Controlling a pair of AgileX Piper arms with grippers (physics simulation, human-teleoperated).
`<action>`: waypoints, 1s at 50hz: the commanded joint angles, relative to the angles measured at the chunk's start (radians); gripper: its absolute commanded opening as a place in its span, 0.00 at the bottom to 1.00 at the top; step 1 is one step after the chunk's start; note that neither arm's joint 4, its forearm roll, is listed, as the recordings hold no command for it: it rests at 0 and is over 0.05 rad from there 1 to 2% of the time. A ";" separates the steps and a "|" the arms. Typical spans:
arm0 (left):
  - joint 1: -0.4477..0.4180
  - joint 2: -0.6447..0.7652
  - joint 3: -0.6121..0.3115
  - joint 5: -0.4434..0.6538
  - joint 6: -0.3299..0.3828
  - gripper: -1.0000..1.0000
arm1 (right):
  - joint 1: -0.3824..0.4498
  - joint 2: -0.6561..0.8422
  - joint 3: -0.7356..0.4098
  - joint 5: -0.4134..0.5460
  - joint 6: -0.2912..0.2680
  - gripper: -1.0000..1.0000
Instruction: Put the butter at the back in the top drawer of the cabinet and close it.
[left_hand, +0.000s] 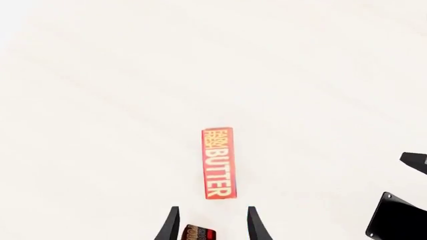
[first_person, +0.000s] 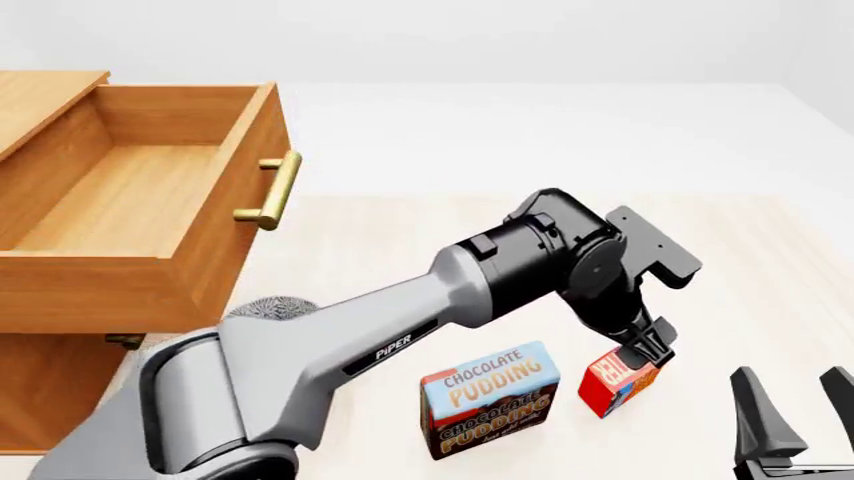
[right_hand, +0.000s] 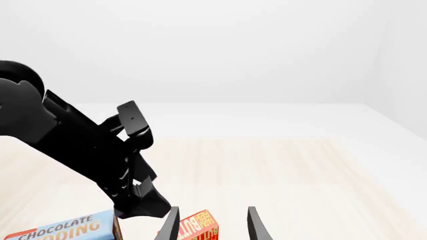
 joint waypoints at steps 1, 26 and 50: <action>0.000 0.027 -0.021 0.004 0.000 1.00 | 0.000 0.000 0.000 0.000 0.000 1.00; -0.011 0.075 -0.066 0.015 -0.004 1.00 | 0.000 0.000 0.000 0.000 0.000 1.00; -0.021 0.118 -0.106 0.024 -0.010 1.00 | 0.000 0.000 0.000 0.000 0.000 1.00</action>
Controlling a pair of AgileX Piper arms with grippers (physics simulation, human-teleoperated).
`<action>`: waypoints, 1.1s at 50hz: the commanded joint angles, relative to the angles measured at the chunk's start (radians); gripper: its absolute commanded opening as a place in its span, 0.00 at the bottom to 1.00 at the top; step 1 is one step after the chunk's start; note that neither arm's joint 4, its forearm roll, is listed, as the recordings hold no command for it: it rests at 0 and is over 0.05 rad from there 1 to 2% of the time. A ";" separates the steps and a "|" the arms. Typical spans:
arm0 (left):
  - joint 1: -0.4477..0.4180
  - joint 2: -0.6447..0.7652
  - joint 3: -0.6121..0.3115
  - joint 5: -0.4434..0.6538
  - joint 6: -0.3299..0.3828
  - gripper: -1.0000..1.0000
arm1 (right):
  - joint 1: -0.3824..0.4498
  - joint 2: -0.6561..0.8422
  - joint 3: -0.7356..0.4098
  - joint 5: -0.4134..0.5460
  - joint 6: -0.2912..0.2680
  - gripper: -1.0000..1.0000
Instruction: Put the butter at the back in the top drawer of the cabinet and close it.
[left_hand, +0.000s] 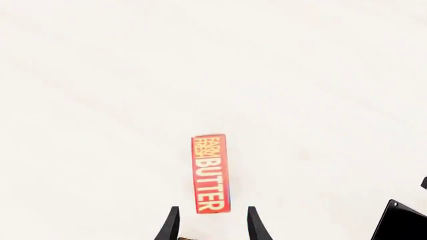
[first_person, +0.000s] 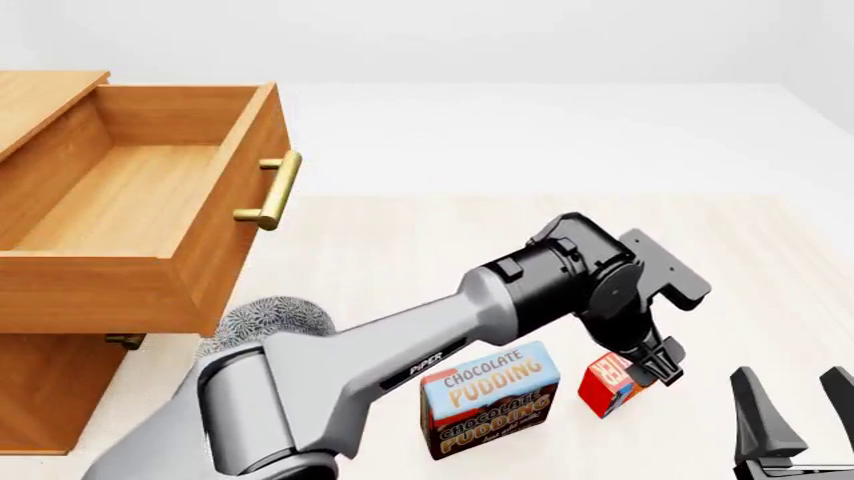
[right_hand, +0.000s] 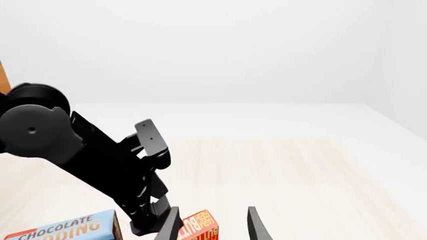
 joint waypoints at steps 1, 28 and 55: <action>-0.002 0.016 -0.011 0.000 -0.003 1.00 | 0.000 0.000 0.000 0.000 0.000 1.00; -0.002 0.044 -0.044 0.011 -0.008 1.00 | 0.000 0.000 0.000 0.000 0.000 1.00; -0.002 0.081 -0.074 0.013 -0.007 1.00 | 0.000 0.000 0.000 0.000 0.000 1.00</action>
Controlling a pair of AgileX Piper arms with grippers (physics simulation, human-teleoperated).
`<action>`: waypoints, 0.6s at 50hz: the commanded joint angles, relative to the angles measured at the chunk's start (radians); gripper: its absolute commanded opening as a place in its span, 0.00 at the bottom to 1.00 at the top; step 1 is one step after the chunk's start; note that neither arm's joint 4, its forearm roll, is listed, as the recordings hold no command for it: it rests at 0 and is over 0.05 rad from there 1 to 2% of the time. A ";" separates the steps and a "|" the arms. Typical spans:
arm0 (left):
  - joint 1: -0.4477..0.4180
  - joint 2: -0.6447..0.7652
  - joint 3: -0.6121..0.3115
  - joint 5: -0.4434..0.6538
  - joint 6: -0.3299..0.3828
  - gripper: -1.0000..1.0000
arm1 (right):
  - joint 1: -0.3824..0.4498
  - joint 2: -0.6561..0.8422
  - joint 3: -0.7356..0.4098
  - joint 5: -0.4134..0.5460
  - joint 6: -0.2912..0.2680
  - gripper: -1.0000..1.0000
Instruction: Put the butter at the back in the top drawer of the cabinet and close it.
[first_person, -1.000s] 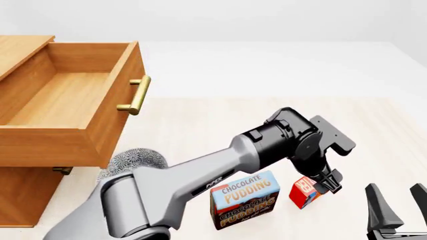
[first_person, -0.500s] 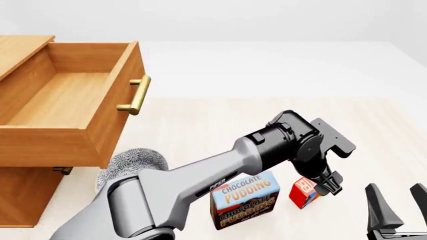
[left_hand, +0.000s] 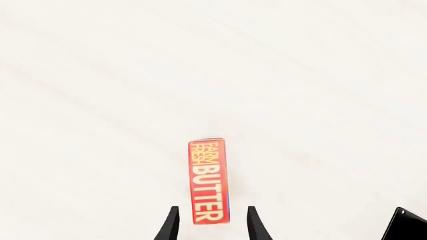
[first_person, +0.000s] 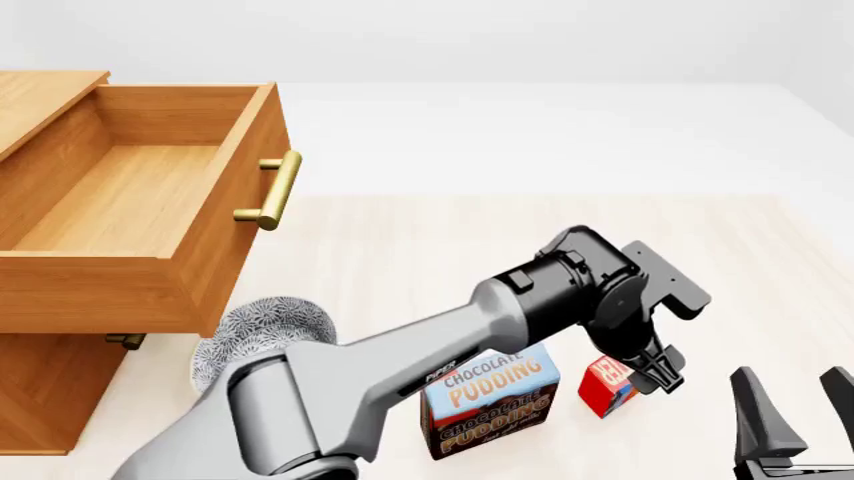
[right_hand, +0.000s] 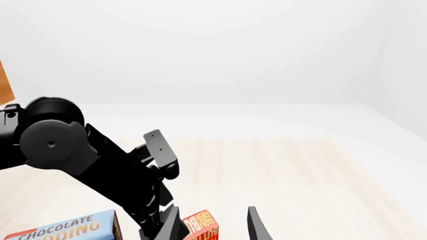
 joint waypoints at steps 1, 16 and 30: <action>0.000 0.019 -0.020 0.004 -0.001 1.00 | 0.000 0.000 0.000 0.000 0.000 1.00; 0.001 0.035 -0.025 -0.004 0.001 1.00 | 0.000 0.000 0.000 0.000 0.000 1.00; -0.001 0.063 -0.048 0.001 -0.007 1.00 | 0.000 0.000 0.000 0.000 0.000 1.00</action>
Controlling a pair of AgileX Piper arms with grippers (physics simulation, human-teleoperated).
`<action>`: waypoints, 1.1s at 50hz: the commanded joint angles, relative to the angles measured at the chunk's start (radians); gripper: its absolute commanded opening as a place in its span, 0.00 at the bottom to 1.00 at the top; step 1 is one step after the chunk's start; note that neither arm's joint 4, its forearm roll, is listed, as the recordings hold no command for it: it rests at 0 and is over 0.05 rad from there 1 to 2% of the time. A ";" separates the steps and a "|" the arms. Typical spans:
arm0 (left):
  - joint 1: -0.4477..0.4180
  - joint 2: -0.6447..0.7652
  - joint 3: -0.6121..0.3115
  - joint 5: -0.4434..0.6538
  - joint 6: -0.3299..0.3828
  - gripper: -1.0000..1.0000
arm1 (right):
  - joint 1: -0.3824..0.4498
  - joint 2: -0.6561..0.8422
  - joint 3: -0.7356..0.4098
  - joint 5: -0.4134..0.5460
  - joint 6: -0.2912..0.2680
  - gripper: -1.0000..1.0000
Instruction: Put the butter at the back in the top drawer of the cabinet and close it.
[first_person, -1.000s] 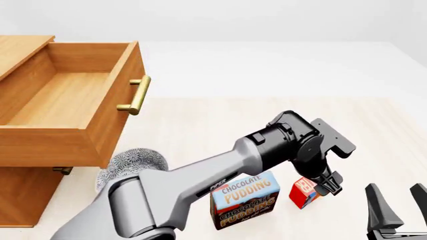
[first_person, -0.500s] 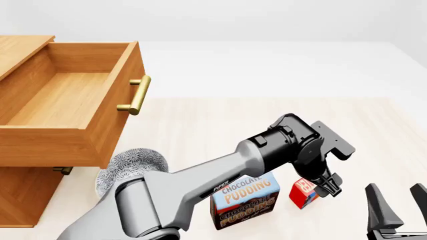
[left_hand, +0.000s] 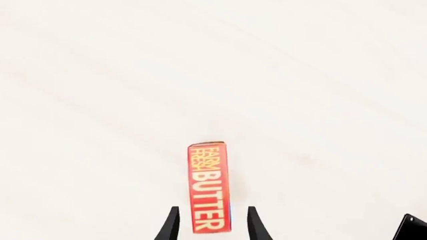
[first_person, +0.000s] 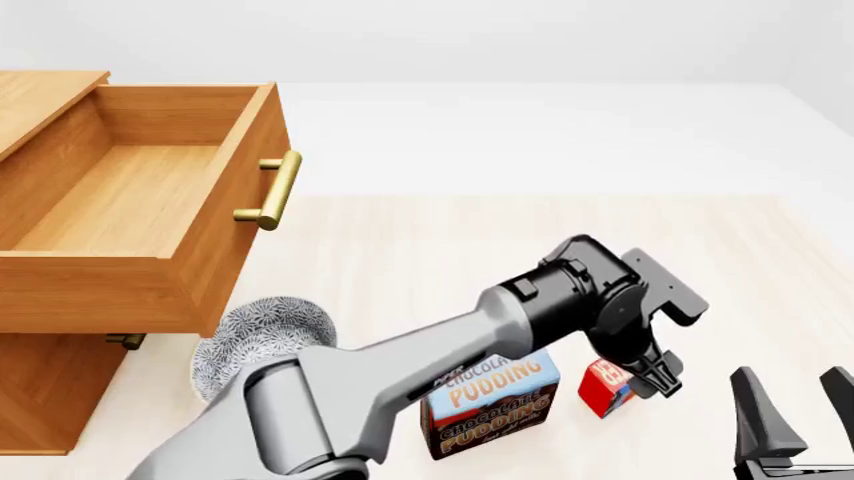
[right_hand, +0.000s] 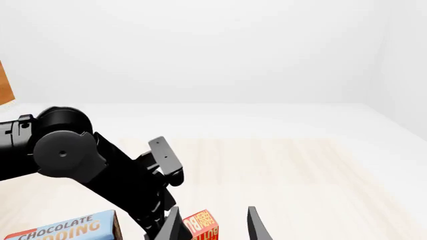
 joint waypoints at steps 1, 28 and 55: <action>-0.002 0.022 -0.019 0.004 -0.006 1.00 | 0.000 0.000 0.000 0.000 0.000 1.00; 0.001 0.041 -0.016 -0.010 -0.011 1.00 | 0.000 0.000 0.000 0.000 0.000 1.00; 0.006 0.061 -0.027 -0.018 -0.017 1.00 | 0.000 0.000 0.000 0.000 0.000 1.00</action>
